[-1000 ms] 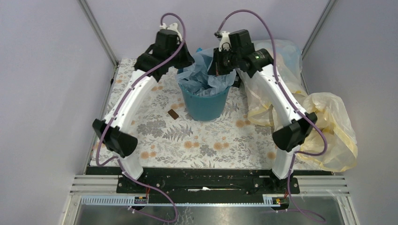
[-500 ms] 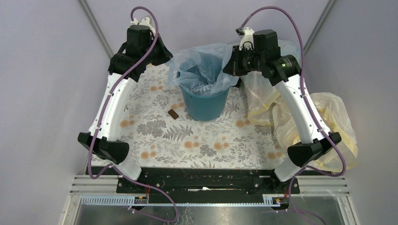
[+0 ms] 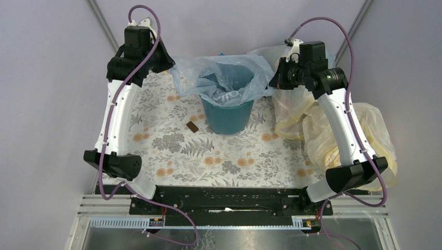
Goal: Put the trash bags into the trash bin
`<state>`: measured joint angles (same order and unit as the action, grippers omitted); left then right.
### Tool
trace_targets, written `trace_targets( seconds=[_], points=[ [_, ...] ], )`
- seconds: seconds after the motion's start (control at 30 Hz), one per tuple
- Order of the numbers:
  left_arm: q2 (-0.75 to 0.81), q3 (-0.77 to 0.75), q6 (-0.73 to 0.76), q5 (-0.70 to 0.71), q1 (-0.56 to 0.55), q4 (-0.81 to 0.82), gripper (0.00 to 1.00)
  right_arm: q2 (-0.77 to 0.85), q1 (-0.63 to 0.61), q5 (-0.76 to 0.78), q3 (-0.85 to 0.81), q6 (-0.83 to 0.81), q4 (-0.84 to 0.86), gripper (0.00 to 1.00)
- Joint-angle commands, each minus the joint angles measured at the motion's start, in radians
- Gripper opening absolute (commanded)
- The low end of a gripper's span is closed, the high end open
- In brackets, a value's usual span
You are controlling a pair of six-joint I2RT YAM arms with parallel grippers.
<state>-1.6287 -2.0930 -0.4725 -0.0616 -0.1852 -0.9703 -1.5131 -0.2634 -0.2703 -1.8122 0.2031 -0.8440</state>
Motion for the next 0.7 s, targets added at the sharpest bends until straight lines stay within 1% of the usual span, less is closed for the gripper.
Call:
trace_targets(
  seconds=[0.0, 0.1, 0.2, 0.3, 0.43, 0.53, 0.6, 0.67],
  points=[
    [0.059, 0.065, 0.045, -0.001, 0.017, 0.007, 0.0, 0.079, 0.013, 0.127, 0.052, -0.03, -0.038, 0.0],
    [0.115, 0.19, 0.049, 0.017, 0.019, 0.044, 0.0, 0.105, 0.012, 0.193, 0.107, -0.039, -0.048, 0.03],
    [0.176, 0.368, 0.031, 0.048, 0.02, 0.135, 0.0, 0.125, 0.012, 0.188, 0.18, -0.041, -0.027, 0.06],
    [0.184, 0.489, 0.016, 0.049, 0.02, 0.194, 0.0, 0.123, 0.012, 0.162, 0.263, -0.03, 0.024, 0.07],
    [0.158, 0.566, 0.013, 0.0, 0.02, 0.294, 0.0, 0.096, 0.012, 0.132, 0.364, -0.019, 0.093, 0.07],
    [0.142, 0.604, 0.007, -0.02, 0.02, 0.36, 0.0, 0.07, 0.012, 0.125, 0.412, -0.016, 0.144, 0.15],
    [0.122, 0.609, -0.001, -0.035, 0.02, 0.376, 0.0, 0.054, 0.012, 0.126, 0.42, -0.015, 0.162, 0.22],
    [0.106, 0.597, -0.008, -0.057, 0.02, 0.379, 0.04, 0.049, 0.013, 0.121, 0.403, -0.022, 0.166, 0.25]
  ],
)
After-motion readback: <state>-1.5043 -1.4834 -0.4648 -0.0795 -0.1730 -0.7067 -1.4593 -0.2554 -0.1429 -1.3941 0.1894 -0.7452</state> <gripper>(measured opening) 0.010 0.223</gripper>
